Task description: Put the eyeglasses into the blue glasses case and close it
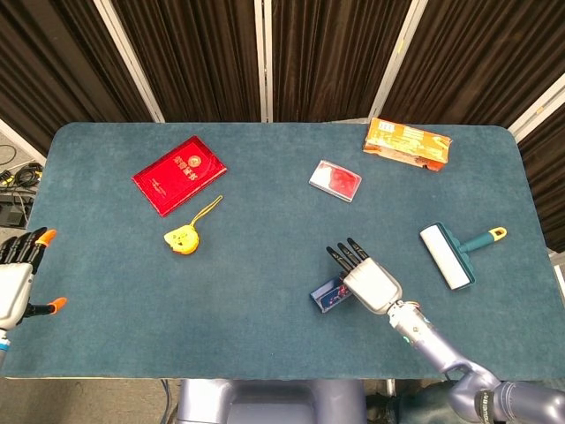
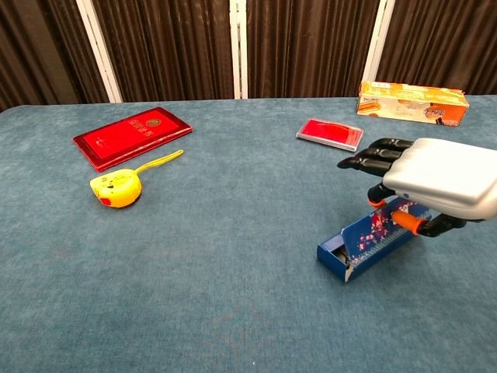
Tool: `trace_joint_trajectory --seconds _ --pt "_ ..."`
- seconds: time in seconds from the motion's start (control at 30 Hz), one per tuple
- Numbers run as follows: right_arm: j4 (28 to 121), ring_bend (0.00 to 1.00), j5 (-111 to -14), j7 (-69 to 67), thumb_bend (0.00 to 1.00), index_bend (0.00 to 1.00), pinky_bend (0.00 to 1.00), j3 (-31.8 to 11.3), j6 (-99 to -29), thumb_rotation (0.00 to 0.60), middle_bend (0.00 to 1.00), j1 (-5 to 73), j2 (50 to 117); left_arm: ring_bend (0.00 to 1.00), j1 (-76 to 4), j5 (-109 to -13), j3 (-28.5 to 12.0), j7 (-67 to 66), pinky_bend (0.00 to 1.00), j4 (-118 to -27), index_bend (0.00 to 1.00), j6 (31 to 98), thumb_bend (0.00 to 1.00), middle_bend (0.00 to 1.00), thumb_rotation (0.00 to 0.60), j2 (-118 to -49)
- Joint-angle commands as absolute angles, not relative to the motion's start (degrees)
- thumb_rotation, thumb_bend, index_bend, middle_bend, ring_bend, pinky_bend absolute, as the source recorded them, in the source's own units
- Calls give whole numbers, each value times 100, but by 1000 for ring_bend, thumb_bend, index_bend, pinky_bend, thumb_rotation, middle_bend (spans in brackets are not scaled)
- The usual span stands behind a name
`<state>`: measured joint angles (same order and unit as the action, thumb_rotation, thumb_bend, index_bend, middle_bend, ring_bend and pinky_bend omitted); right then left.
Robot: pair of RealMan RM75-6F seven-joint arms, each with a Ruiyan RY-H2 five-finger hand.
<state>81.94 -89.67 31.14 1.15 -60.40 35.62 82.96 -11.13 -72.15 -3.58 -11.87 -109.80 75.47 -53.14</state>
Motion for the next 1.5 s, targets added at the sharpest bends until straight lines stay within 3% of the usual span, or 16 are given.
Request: trace_joint_trajectory --seconds 0.03,0.1,0.2,0.27,0.37,0.67,0.8,0.87,1.5 --pt "8172 0 -8938 3182 525 670 0 93 -6005 600 0 3569 8336 0 -1114 -7215 -358 -1181 0 -10978 0 7542 0 0 600 -5312" --pt "8146 0 -8918 3226 503 585 0 78 -5982 600 0 3572 8371 0 -1117 -7214 -357 -1176 0 -10974 0 7533 0 0 600 -5311" --pt "8053 0 -8887 3267 392 350 0 36 -5963 600 0 3581 8464 0 -1126 -7203 -356 -1177 0 -10966 0 7513 0 0 600 -5313" --pt "7969 0 -8897 3257 217 168 0 1 -6008 600 0 3579 8545 0 -1130 -7200 -357 -1181 0 -10967 0 7509 0 0 600 -5314" --pt "7852 0 -8941 3192 65 62 0 -54 -6127 600 0 3567 8681 0 -1130 -7202 -354 -1186 0 -10967 0 7508 0 0 600 -5316" --pt "8307 0 -9155 2983 40 38 0 -81 -6438 600 0 3502 8404 0 -1135 -7158 -365 -1187 0 -10949 0 7502 0 0 600 -5318" --pt "9140 0 -8768 3035 38 2 0 58 -5622 600 0 3663 7660 0 -1143 -7164 -352 -1250 0 -10960 0 7498 0 0 600 -5341" --pt "9205 0 -8625 3102 39 0 0 59 -5432 600 0 3709 7592 0 -1139 -7174 -348 -1262 0 -10973 0 7512 0 0 600 -5345" --pt "8328 0 -8312 3130 46 8 0 0 -4622 600 3 4140 8202 0 -1149 -7110 -367 -1259 0 -10936 0 7497 0 0 600 -5354"
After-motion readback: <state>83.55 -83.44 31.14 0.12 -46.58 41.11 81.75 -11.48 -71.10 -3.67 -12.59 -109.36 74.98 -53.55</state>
